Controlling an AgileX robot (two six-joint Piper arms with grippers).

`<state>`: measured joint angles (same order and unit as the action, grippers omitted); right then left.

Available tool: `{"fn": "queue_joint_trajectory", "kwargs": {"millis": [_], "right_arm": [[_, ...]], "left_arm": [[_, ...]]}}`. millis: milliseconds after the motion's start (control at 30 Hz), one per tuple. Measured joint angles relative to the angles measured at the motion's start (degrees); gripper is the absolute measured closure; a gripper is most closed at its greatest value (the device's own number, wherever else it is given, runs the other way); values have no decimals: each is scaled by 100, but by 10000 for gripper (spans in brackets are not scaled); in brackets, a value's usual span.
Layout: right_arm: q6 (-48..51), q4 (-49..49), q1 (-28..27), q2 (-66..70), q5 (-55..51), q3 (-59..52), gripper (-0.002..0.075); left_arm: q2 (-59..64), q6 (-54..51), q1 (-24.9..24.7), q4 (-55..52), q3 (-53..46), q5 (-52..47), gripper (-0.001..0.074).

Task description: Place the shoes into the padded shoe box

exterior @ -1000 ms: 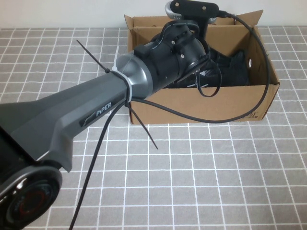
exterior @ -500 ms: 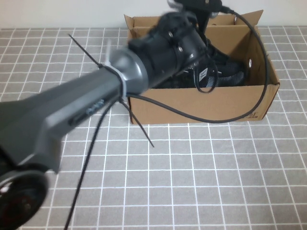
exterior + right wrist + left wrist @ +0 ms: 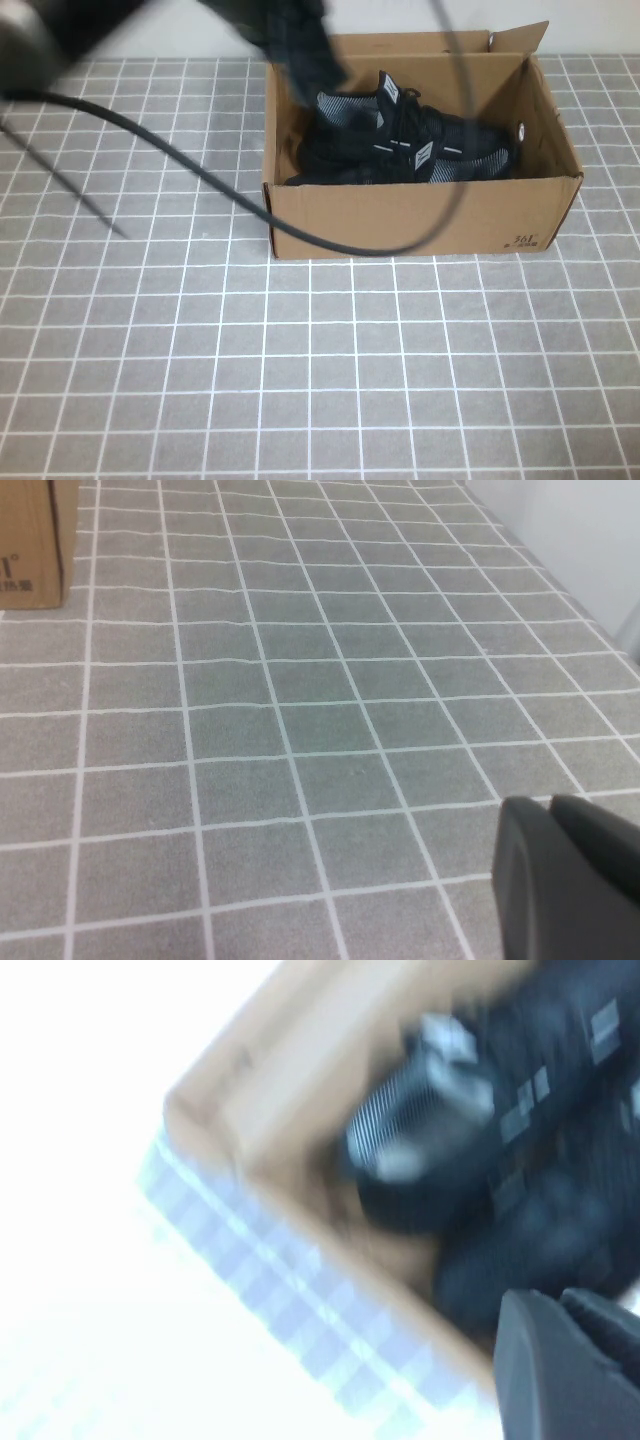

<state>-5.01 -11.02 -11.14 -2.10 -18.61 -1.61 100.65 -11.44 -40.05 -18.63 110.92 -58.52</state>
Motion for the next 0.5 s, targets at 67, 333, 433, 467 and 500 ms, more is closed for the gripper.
{"fn": "queue_joint_trajectory", "kwargs": {"millis": [67, 333, 433, 467, 500], "right_arm": [[0, 0, 0, 0, 0, 0, 732], [0, 0, 0, 0, 0, 0, 732], [0, 0, 0, 0, 0, 0, 732], [0, 0, 0, 0, 0, 0, 732], [0, 0, 0, 0, 0, 0, 732]], "left_arm": [[-214, -367, 321, 454, 0, -448, 732], [-1098, -1193, 1040, 1672, -87, -1326, 733], [-1619, -1310, 1086, 1931, -411, -1338, 733], [-1820, -1320, 1086, 1992, -593, -1338, 733], [-2029, -1333, 1086, 2065, -808, -1338, 733]]}}
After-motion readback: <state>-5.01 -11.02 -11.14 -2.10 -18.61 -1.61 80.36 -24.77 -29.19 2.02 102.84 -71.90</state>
